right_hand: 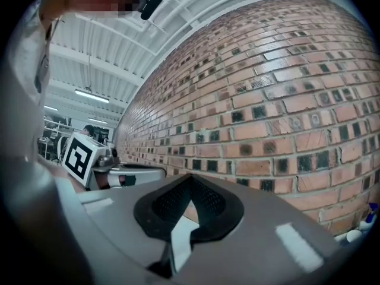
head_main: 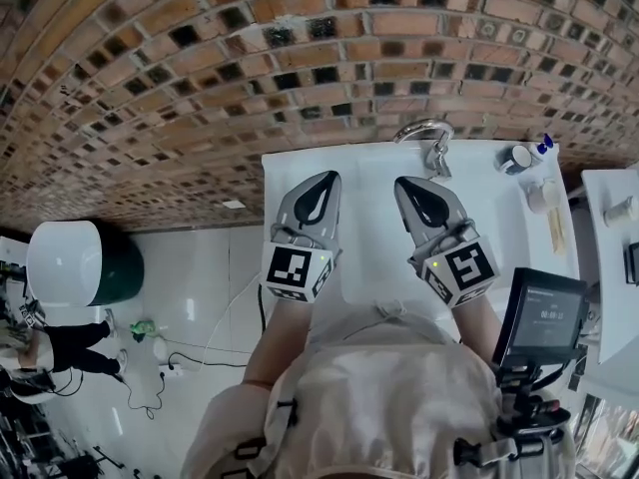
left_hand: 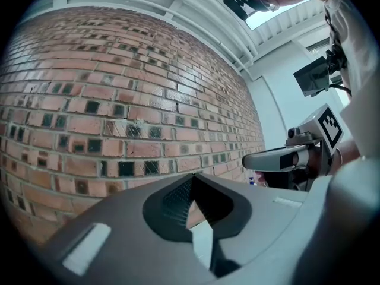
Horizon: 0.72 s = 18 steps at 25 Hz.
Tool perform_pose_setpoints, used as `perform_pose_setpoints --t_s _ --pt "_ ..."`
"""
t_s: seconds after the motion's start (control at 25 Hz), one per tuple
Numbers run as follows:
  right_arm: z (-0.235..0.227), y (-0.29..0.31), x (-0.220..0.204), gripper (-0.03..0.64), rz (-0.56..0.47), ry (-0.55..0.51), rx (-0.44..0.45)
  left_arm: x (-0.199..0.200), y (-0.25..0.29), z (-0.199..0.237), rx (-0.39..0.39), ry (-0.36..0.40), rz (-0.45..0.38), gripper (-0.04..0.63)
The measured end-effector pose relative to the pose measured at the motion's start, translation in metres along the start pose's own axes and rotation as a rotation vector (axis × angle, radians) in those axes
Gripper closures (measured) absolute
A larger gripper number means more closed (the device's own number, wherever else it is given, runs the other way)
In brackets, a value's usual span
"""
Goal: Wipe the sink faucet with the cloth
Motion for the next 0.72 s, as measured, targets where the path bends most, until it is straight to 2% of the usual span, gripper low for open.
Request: perform_pose_setpoints --t_s 0.28,0.52,0.72 --pt "0.0024 0.0022 0.0011 0.629 0.011 0.022 0.013 -0.0053 0.0033 -0.0048 -0.01 -0.002 0.021 0.594" --pt "0.0015 0.0013 -0.0036 0.629 0.002 -0.01 0.045 -0.0102 0.0059 -0.0041 -0.01 -0.029 0.032 0.594" --pt "-0.0021 0.0016 -0.0037 0.629 -0.002 -0.012 0.045 -0.0094 0.0103 -0.009 -0.027 -0.017 0.029 0.594"
Point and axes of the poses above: the fingertips, and each gripper's own axes: y forward along the fingers, z to its left, x out of its top, the point moved 3 cm from there along -y, backward along the fingers, and after that the axes turned 1 degree about x, right-handed, at the moved point
